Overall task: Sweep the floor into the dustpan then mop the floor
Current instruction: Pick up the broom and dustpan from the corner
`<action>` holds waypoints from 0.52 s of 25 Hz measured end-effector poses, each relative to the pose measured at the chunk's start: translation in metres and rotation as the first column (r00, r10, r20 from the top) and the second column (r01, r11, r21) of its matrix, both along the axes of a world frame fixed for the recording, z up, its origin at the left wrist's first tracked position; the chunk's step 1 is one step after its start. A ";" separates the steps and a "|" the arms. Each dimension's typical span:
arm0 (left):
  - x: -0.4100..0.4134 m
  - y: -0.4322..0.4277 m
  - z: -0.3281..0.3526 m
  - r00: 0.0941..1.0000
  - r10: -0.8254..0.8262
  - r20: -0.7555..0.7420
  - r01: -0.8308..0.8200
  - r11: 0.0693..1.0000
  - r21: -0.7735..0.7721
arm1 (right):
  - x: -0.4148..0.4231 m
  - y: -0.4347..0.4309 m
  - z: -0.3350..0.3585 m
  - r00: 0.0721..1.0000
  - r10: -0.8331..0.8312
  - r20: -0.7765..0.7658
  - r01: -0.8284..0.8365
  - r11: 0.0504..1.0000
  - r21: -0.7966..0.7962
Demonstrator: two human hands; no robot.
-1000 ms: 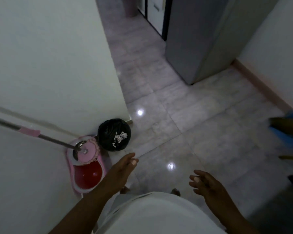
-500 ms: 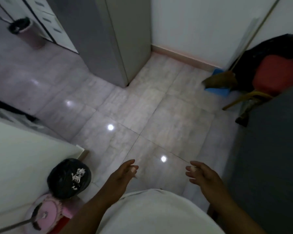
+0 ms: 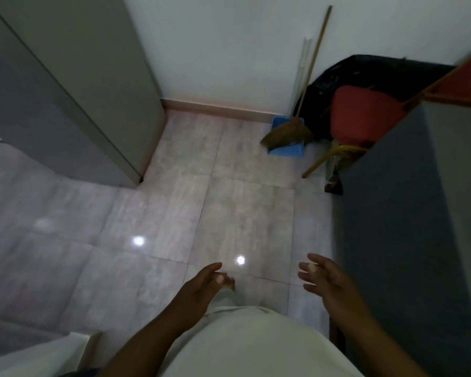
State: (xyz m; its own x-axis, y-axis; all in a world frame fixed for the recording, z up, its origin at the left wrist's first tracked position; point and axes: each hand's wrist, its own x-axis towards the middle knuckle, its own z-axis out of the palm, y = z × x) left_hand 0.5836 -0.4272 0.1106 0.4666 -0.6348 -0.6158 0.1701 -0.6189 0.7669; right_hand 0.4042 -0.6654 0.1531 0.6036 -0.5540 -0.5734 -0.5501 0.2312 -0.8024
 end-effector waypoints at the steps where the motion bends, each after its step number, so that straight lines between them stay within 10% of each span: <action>1: 0.018 -0.014 0.003 0.999 -0.032 -0.012 0.032 0.999 -0.009 | 0.009 -0.005 0.003 1.000 -0.023 -0.009 0.023 1.000 -0.002; 13: 0.170 -0.234 0.022 0.958 -0.284 0.039 0.286 0.953 -0.099 | 0.068 -0.112 -0.025 0.938 -0.335 -0.089 0.343 0.935 0.091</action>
State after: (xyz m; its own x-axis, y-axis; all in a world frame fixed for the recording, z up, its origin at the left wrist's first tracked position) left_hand 0.7536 -0.6616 0.1329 0.2708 -0.8030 -0.5309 -0.0213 -0.5564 0.8307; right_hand 0.4725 -0.7778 0.1284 0.3458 -0.6535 -0.6733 -0.4793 0.4939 -0.7255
